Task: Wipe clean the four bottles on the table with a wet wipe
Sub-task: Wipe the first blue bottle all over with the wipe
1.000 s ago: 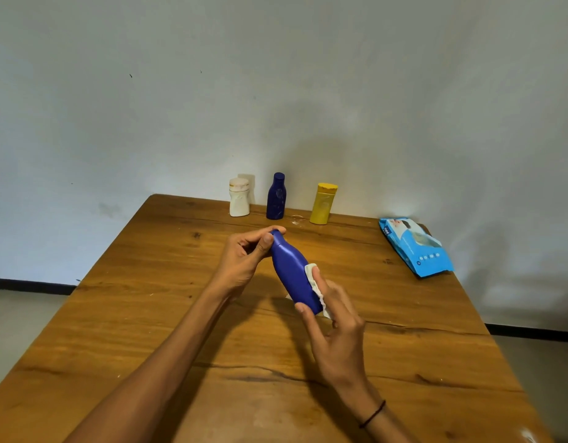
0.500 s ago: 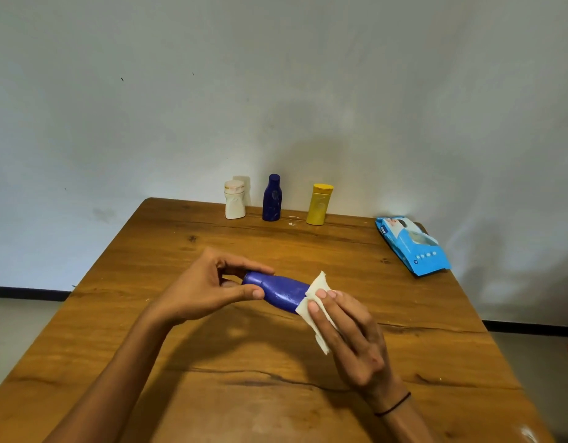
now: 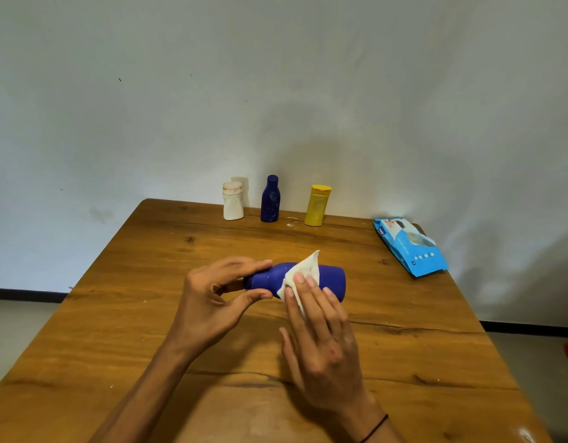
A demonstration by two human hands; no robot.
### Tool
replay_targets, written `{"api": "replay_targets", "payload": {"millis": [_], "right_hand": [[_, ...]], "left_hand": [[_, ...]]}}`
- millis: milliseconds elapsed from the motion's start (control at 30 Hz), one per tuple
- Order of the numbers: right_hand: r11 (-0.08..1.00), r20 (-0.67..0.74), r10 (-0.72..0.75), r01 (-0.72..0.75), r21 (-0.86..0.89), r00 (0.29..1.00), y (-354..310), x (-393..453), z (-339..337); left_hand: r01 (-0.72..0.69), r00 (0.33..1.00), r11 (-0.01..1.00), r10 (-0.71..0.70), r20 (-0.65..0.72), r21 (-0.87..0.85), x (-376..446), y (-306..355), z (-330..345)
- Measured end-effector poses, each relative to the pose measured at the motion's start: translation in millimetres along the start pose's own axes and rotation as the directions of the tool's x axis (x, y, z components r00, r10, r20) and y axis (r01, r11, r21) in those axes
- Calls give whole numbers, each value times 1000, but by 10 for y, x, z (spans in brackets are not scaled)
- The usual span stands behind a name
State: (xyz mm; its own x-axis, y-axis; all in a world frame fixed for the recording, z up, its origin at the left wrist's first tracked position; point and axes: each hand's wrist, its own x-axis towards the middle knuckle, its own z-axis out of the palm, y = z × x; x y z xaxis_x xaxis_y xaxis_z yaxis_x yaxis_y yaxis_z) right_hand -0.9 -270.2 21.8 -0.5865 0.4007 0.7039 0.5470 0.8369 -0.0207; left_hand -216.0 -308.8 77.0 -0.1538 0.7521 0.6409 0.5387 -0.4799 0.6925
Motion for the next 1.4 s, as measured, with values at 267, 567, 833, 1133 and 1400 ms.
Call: {"api": "replay_targets", "payload": {"millis": [267, 567, 833, 1133, 1400], "right_hand": [[987, -47, 156, -153, 53, 987, 357, -52, -47], [991, -81, 10, 1, 131, 997, 63, 133, -30], [942, -97, 307, -288, 171, 947, 361, 89, -117], [911, 67, 276, -283, 299, 959, -110, 445, -177], [845, 92, 353, -359, 396, 931, 138, 293, -219]], "left_hand": [[102, 994, 995, -103, -23, -17, -104, -86, -29], [128, 989, 990, -132, -60, -64, -157, -3, 106], [83, 991, 996, -86, -106, -34, -265, -50, 65], [-186, 982, 971, 190, -12, 150, -260, 50, 141], [-187, 982, 973, 190, -15, 132, -302, -23, 52]]}}
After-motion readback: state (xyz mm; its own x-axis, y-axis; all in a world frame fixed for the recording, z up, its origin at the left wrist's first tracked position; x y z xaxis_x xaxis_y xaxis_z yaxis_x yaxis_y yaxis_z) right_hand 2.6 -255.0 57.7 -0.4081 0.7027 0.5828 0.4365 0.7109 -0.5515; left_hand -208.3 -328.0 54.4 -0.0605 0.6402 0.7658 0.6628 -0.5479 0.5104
